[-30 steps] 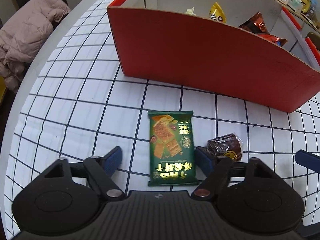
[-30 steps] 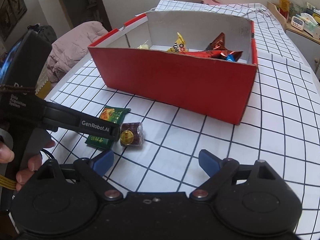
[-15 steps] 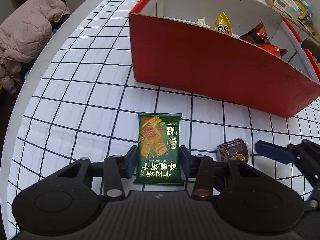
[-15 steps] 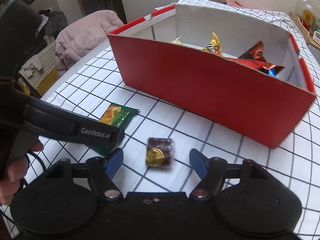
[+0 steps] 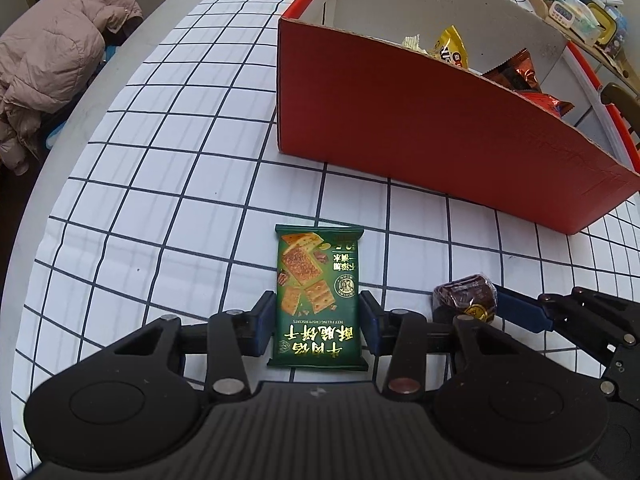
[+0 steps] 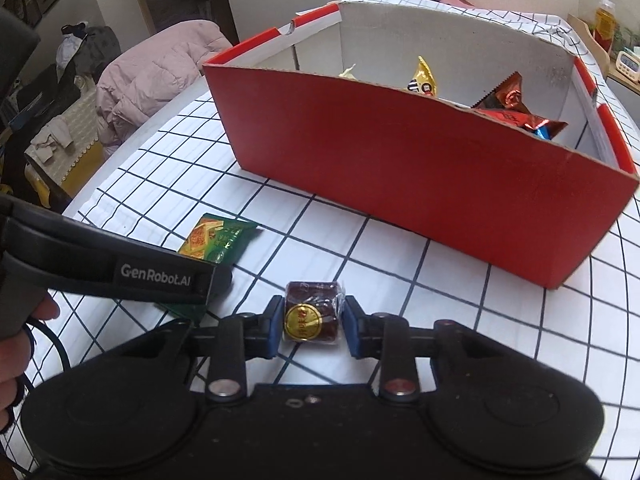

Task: Organize snacks
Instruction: 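Grasp the green cracker packet with the left tool while the right tool grasps the brown sweet, then carry both items into the red box and open both tools to release them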

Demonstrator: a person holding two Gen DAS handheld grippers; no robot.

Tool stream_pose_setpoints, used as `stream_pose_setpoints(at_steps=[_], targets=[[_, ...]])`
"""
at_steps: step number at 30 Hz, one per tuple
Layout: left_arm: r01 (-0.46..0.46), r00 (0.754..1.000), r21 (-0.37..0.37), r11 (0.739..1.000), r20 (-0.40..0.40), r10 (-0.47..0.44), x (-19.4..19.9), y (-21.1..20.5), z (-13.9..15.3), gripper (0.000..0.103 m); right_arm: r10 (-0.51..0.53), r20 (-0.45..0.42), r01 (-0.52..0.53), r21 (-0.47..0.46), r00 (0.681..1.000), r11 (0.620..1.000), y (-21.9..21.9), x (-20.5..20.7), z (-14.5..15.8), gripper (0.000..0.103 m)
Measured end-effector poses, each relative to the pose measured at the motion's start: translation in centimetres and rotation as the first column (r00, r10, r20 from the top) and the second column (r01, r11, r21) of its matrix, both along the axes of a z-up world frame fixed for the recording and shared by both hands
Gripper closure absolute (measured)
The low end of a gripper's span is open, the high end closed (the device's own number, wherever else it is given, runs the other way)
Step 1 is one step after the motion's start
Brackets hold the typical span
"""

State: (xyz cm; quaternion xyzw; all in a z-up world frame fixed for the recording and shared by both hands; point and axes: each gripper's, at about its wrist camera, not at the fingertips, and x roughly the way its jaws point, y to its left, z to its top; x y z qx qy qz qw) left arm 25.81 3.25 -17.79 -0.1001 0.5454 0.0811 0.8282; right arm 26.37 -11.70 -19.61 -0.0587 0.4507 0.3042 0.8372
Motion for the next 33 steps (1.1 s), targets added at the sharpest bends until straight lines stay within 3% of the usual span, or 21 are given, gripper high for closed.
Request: stream_pose_setpoints(at_steps=[16, 33], targets=[[0.015, 0.999, -0.084, 0.996, 0.032, -0.012, -3.5, 1.3, 2.9, 0.06, -0.076, 0.007, 0.076, 0.013, 0.997, 0.997, -1.9, -3.7, 3.1, 0.074], [0.089, 0.979, -0.053, 0.995, 0.187, -0.077, -5.1, 1.1, 11.4, 0.06, -0.117, 0.147, 0.114, 0.027, 0.982, 0.993, -2.8, -6.0, 10.9, 0.074]])
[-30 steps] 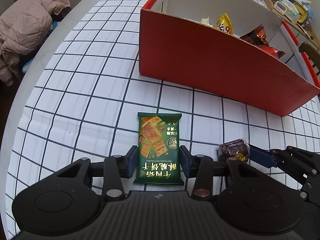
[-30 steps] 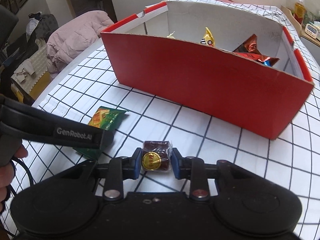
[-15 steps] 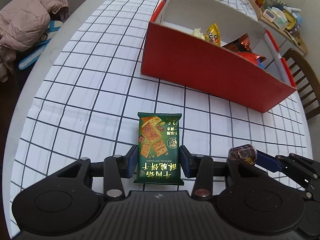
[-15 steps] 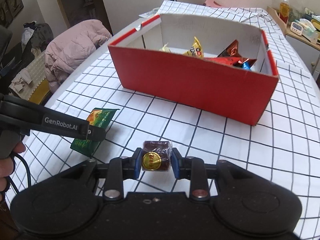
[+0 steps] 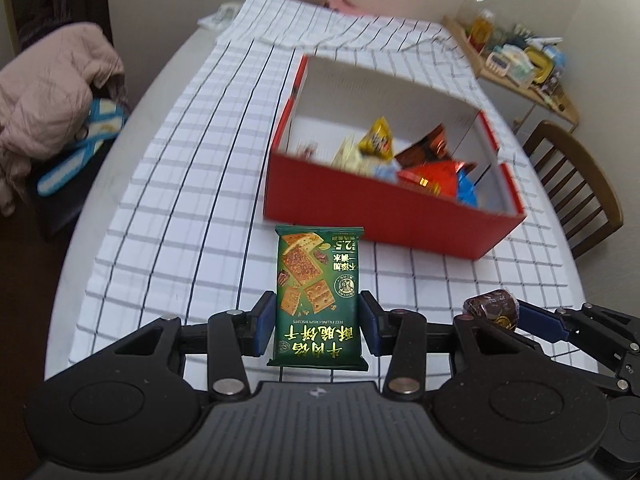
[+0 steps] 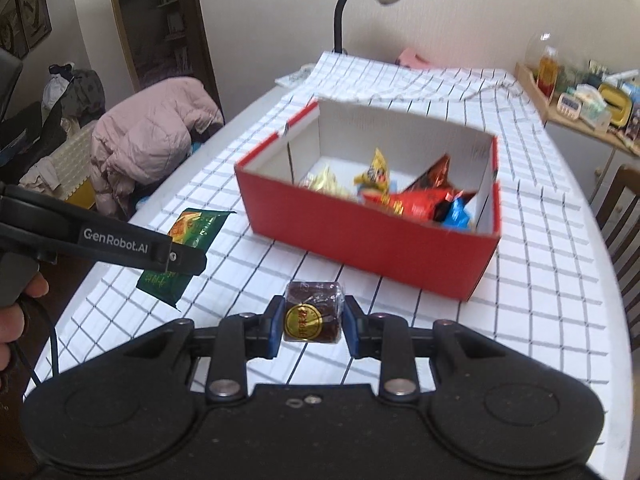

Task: Organize snacks
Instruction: 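Carry both items into the red box and open both tools to release them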

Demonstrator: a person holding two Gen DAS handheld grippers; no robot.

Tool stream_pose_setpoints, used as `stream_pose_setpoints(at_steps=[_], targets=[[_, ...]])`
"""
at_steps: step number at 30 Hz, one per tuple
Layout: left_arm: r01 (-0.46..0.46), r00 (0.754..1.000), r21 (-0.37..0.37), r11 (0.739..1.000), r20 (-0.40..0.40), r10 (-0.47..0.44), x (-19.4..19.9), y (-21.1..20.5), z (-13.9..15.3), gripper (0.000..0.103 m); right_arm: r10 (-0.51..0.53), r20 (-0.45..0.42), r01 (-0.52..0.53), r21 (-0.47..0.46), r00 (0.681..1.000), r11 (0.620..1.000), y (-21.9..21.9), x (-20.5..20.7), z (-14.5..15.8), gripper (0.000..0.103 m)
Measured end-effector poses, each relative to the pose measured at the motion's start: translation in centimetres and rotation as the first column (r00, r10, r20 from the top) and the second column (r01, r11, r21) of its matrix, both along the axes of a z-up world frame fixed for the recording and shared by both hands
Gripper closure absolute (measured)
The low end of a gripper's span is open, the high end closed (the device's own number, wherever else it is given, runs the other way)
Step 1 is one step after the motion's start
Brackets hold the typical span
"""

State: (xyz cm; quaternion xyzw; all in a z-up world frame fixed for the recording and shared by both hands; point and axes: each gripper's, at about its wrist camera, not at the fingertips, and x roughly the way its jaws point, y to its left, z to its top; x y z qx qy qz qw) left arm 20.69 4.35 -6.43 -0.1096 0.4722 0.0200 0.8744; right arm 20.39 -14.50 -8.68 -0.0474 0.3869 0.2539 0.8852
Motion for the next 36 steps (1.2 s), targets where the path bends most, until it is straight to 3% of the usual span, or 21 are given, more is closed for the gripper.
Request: stream_pose_setpoints(at_steps=[10, 21, 28, 36], targets=[[0.032, 0.996, 0.044, 0.999, 0.083, -0.036, 2.8, -0.4, 3.6, 0.06, -0.032, 0.1, 0.033, -0.004, 0.995, 0.999, -0.5, 2.1, 3.5, 0.074], [0.04, 0.99, 0.095, 0.995, 0.129, -0.052, 7.6, -1.0, 5.6, 0.06, -0.079, 0.125, 0.081, -0.006, 0.989, 0.997, -0.8, 7.6, 4.7, 0.074], [0.048, 0.992, 0.096, 0.994, 0.112, -0.059, 11.6, -1.1, 5.1, 0.06, -0.082, 0.104, 0.085, -0.026, 0.991, 0.996, -0.5, 11.7, 3.6, 0.074], [0.05, 0.998, 0.095, 0.994, 0.039, -0.054, 16.4, -1.1, 2.2, 0.06, -0.088, 0.043, 0.09, -0.046, 0.995, 0.995, -0.2, 16.2, 1.1, 0.074]])
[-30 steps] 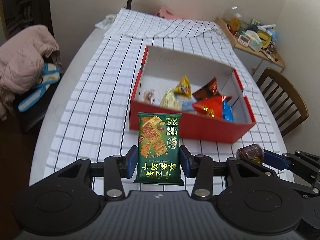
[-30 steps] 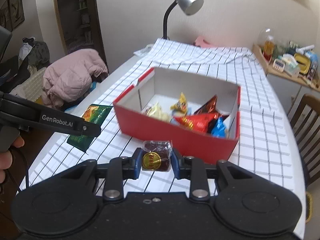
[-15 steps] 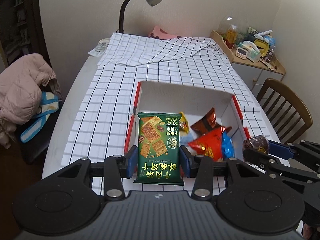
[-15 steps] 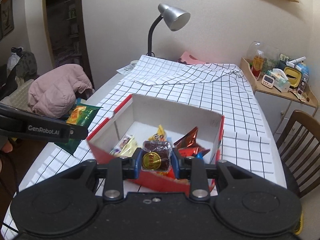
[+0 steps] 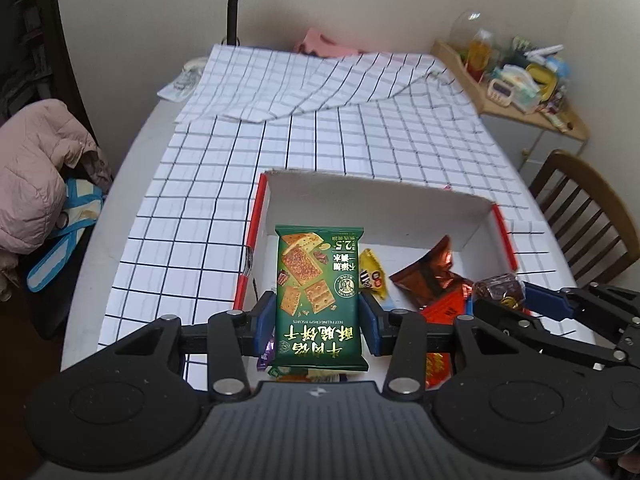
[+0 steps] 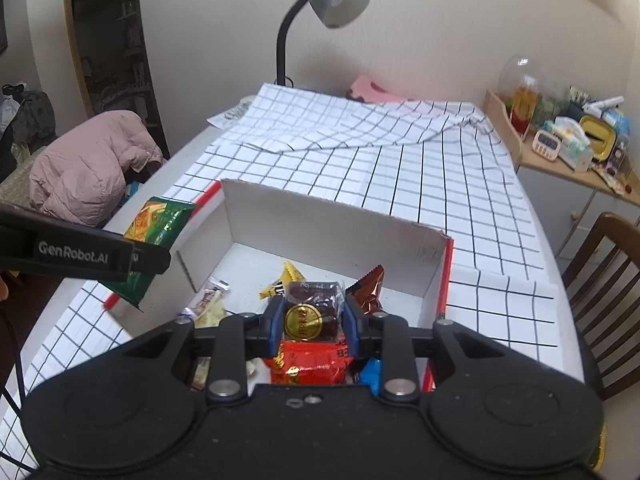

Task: Organize snacks
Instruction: 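Carry both items into the red box and open both tools to release them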

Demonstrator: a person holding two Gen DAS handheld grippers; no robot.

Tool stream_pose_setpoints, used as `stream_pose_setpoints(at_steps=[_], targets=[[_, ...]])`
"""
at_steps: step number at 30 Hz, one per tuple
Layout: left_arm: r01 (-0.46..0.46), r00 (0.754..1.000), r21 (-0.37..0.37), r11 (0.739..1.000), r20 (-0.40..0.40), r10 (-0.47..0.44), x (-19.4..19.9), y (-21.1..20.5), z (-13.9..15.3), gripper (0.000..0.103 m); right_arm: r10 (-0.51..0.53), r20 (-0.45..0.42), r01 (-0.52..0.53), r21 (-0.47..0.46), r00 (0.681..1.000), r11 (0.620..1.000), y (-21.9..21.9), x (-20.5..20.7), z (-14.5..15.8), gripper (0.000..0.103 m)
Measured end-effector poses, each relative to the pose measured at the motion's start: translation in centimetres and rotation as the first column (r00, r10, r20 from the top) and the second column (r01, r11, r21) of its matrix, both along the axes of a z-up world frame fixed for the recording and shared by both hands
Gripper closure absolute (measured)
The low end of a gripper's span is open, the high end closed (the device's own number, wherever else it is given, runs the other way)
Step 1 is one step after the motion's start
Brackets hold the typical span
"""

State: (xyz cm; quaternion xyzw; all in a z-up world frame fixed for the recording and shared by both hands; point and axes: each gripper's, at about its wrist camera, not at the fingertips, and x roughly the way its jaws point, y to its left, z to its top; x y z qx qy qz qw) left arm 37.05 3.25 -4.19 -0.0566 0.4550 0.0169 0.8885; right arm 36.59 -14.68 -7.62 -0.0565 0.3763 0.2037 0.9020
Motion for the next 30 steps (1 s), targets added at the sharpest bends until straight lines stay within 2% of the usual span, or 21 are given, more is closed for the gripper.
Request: stream_pose_setpoints(at_steps=[10, 16, 30], targets=[[0.002, 0.997, 0.038, 0.999, -0.081, 0.001, 3.5, -0.4, -3.7, 0.06, 0.018, -0.074, -0.021, -0.034, 0.997, 0.999, 1.3, 3.3, -3.5, 0.074], [0.023, 0.993, 0.046, 0.999, -0.119, -0.018, 4.0, -0.8, -5.3, 0.06, 0.024, -0.108, -0.03, -0.06, 0.994, 0.998, 1.8, 3.9, -5.2, 0.074], [0.036, 0.988, 0.031, 0.999, -0.152, -0.031, 4.0, -0.7, -6.6, 0.059, 0.004, -0.142, -0.012, -0.056, 0.99, 0.998, 2.0, 4.2, -6.1, 0.073]])
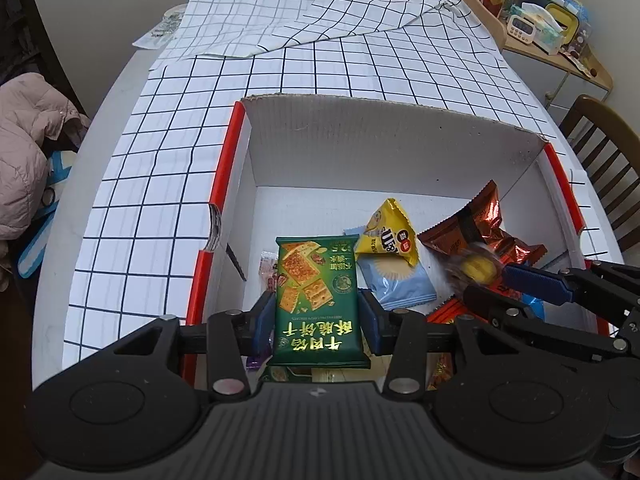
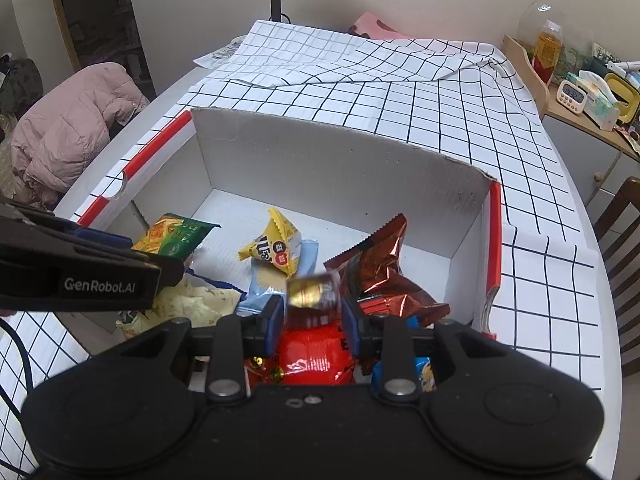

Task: Organize snacks
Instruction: 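Carry both items into the red box and open both tools to release them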

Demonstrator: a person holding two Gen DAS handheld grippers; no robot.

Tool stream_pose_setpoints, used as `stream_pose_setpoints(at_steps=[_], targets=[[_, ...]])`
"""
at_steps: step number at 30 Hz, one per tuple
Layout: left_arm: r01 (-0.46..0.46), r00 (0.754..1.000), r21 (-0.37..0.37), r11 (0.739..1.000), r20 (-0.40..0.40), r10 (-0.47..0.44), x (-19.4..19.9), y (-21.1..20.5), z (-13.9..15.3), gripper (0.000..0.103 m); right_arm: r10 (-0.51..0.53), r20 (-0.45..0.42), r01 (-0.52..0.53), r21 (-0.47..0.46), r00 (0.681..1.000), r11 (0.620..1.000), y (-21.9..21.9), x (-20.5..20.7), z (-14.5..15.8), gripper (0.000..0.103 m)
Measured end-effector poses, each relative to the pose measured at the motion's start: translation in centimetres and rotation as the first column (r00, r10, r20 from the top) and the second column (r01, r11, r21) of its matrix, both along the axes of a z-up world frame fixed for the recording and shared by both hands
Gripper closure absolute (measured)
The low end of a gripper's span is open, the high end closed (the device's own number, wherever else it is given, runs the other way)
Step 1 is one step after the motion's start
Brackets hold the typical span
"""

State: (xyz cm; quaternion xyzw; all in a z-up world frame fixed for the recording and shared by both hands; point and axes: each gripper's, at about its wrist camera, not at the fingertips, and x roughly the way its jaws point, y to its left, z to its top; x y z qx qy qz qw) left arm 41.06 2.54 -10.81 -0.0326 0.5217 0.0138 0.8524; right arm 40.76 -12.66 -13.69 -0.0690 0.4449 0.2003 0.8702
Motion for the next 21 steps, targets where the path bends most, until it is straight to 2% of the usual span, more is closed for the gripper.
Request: stream_pose_setpoints(at_steps=[10, 13, 21], targets=[[0.008, 0.999, -0.021, 1.0, 0.036, -0.007, -1.6, 0.3, 1.6, 0.052, -0.026, 0.013, 0.026, 0.043, 1.0, 0.999, -0.6, -1.4, 1.5, 0.071], [0.007, 0.998, -0.02, 1.0, 0.057, -0.006, -2.4, 0.4, 2.4, 0.049, -0.028, 0.026, 0.026, 0.06, 0.999, 0.998, -0.8, -2.1, 2.3, 0.07], [0.016, 0.993, -0.028, 0.999, 0.117, -0.012, -5.3, 1.0, 5.0, 0.048, -0.031, 0.07, 0.021, 0.138, 0.997, 0.99, -1.8, -4.8, 5.3, 0.068]])
